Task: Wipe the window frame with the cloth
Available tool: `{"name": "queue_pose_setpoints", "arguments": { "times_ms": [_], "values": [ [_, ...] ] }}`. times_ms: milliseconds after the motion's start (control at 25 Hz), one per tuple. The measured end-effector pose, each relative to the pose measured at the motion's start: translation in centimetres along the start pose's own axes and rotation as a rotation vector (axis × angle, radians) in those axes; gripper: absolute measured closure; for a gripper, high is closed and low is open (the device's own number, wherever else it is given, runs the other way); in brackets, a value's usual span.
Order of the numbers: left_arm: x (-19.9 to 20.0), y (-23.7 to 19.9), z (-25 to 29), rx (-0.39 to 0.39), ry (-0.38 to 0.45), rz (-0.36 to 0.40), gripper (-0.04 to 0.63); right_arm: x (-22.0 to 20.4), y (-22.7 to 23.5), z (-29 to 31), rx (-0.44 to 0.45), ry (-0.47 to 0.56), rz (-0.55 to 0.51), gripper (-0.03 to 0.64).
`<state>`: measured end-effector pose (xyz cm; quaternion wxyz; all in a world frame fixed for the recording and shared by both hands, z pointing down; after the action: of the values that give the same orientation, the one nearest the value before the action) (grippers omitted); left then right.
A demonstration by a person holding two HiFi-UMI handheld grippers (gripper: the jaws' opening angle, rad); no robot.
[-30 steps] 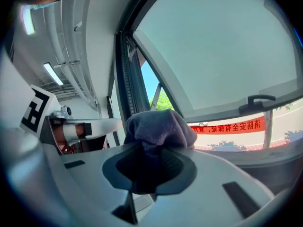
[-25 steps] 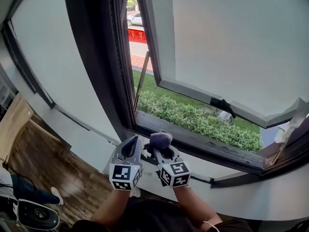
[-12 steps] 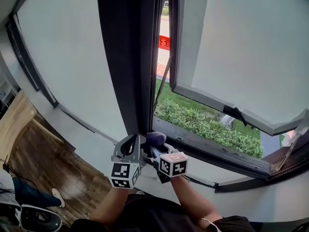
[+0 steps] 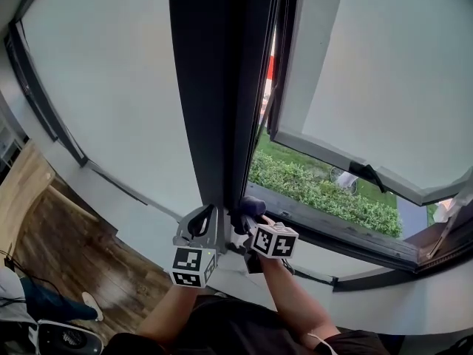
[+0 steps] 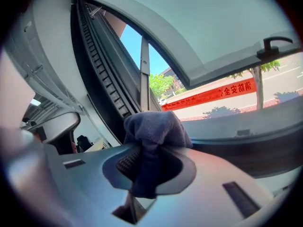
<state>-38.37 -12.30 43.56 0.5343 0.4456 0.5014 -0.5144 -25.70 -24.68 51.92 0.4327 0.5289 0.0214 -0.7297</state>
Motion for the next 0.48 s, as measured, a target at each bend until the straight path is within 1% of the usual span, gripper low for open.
{"name": "queue_pose_setpoints", "arguments": {
  "times_ms": [120, 200, 400, 480],
  "values": [
    [-0.2, -0.2, 0.1, -0.019, 0.001, -0.002, 0.589, 0.0, -0.5, 0.4, -0.074, 0.0, -0.064, 0.552],
    [-0.5, -0.4, -0.1, -0.03, 0.001, -0.004, 0.59, -0.2, -0.7, 0.6, -0.105, -0.001, -0.1, 0.552],
    [-1.1, -0.6, -0.2, -0.057, -0.011, -0.012, 0.591, -0.3, -1.2, 0.8, -0.147, -0.005, -0.14, 0.554],
    [-0.9, -0.5, -0.5, -0.067, 0.004, -0.019, 0.589, -0.4, -1.2, 0.8, -0.153, -0.001, -0.167, 0.555]
  ]
}}
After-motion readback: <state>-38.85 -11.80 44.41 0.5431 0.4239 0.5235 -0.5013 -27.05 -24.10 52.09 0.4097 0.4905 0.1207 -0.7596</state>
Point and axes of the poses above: the fingertips, and each gripper's own axes: z forward along the fingers, y to its right, x out of its top, the point moved 8 cm from there along -z, backward along the fingers, and after that the axes turned 7 degrees about -x, right-handed, at the moved point
